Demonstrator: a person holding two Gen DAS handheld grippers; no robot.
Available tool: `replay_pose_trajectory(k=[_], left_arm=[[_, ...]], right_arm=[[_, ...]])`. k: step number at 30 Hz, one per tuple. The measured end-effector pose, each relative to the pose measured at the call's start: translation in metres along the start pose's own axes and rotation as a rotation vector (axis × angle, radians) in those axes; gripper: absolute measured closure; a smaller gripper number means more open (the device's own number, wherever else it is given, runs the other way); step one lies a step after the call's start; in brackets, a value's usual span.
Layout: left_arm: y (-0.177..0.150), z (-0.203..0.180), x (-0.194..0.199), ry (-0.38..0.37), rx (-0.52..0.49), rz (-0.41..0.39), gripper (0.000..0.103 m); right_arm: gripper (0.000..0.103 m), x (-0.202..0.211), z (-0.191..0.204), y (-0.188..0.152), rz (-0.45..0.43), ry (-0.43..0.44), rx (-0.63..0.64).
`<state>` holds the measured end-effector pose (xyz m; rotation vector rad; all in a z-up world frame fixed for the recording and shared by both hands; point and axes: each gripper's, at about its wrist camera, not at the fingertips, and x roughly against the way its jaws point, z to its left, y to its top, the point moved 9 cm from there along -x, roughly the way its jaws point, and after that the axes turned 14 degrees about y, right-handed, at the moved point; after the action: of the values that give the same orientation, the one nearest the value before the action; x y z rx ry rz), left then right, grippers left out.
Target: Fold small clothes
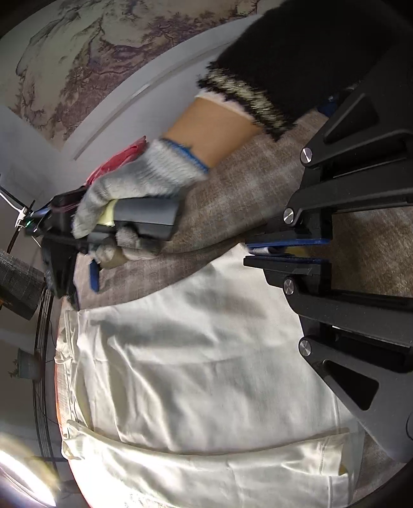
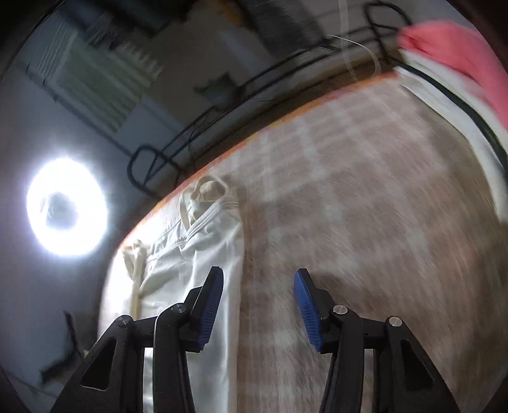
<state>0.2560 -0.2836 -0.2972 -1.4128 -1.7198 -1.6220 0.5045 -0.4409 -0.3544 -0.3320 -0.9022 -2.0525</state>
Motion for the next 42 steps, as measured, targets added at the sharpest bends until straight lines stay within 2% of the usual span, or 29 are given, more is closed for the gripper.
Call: replay_pose_trajectory(k=[3, 6, 8, 9, 10, 12, 14, 19, 23, 26, 42], left_arm=[[-0.003, 0.0, -0.002, 0.008, -0.008, 0.001, 0.1], [-0.004, 0.0, -0.002, 0.022, -0.014, -0.009, 0.1], [-0.004, 0.0, -0.001, 0.017, 0.004, -0.013, 0.101], [-0.004, 0.0, 0.0, 0.004, 0.016, -0.011, 0.101], [-0.004, -0.001, 0.001, -0.008, 0.024, -0.008, 0.101], [-0.003, 0.0, 0.005, -0.033, 0.046, -0.006, 0.101], [-0.002, 0.003, 0.012, -0.059, 0.075, -0.008, 0.101], [-0.001, 0.021, 0.023, -0.057, 0.114, -0.02, 0.101], [-0.006, 0.035, 0.03, -0.04, 0.14, -0.023, 0.101], [-0.01, 0.043, 0.036, -0.022, 0.149, -0.033, 0.101], [-0.038, 0.108, 0.032, 0.126, 0.237, 0.009, 0.101]], right_arm=[[0.052, -0.016, 0.008, 0.007, 0.032, 0.02, 0.053], [0.052, -0.023, 0.01, 0.01, 0.014, 0.029, 0.063], [0.073, -0.029, 0.012, 0.012, 0.025, 0.031, 0.064], [0.089, -0.032, 0.014, 0.012, 0.046, 0.037, 0.065], [0.099, -0.034, 0.015, 0.011, 0.056, 0.03, 0.067], [0.103, -0.032, 0.018, 0.013, 0.053, 0.008, 0.078], [0.103, -0.027, 0.023, 0.017, 0.041, 0.007, 0.081], [0.103, -0.019, 0.04, 0.025, 0.025, -0.051, 0.12], [0.103, -0.024, 0.069, 0.024, 0.044, -0.134, 0.23], [0.103, -0.03, 0.085, 0.022, 0.054, -0.15, 0.273], [0.103, -0.123, 0.159, -0.024, 0.174, -0.165, 0.447]])
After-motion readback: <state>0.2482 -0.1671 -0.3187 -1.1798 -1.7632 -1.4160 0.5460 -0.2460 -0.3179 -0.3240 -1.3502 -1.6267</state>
